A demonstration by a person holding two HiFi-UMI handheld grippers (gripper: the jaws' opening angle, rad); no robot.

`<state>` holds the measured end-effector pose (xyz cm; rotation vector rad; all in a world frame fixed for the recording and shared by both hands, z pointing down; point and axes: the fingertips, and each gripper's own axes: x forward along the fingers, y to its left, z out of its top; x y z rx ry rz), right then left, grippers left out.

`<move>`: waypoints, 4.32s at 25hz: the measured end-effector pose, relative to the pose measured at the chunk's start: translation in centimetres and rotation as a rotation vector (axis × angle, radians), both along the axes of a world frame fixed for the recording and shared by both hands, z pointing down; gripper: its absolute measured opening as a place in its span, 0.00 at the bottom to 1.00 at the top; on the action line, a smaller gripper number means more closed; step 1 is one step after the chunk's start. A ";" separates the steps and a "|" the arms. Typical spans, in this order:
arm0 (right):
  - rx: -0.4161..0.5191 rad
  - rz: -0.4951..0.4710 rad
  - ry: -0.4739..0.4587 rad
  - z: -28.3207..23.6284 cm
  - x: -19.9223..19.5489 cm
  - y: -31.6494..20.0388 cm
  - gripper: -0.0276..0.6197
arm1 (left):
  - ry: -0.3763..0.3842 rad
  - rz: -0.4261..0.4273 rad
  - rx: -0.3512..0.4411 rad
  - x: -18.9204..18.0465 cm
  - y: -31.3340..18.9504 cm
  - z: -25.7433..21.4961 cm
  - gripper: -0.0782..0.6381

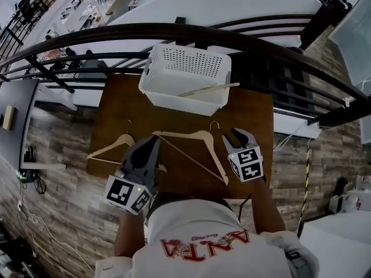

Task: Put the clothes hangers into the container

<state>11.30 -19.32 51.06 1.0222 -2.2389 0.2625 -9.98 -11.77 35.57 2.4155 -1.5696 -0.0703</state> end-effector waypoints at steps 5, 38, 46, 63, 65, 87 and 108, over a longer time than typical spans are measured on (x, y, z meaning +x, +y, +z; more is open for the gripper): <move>-0.156 -0.006 0.069 6.1 -1.1 -0.1 0.34 | 0.005 0.015 -0.038 -0.7 -1.3 1.5 0.12; -0.386 0.009 0.254 20.3 -4.0 -0.3 0.34 | 0.009 0.030 -0.175 -4.4 -4.3 7.3 0.12; -0.204 0.043 0.202 14.0 -2.0 -0.6 0.33 | 0.026 0.053 -0.152 -2.6 -3.1 5.8 0.12; 0.199 0.057 0.056 -2.8 0.2 -0.2 0.33 | 0.013 0.024 -0.055 -0.7 -0.8 1.7 0.12; 0.236 0.050 0.052 -4.7 0.5 -0.7 0.33 | 0.016 0.023 -0.047 -0.3 -0.5 1.4 0.12; 0.653 -0.087 0.301 -21.5 -2.6 -11.6 0.33 | 0.060 0.034 -0.056 -0.9 0.4 2.1 0.12; 0.590 -0.415 0.755 -11.4 -12.0 -22.1 0.33 | 0.104 -0.060 -0.117 -6.8 -2.8 5.1 0.12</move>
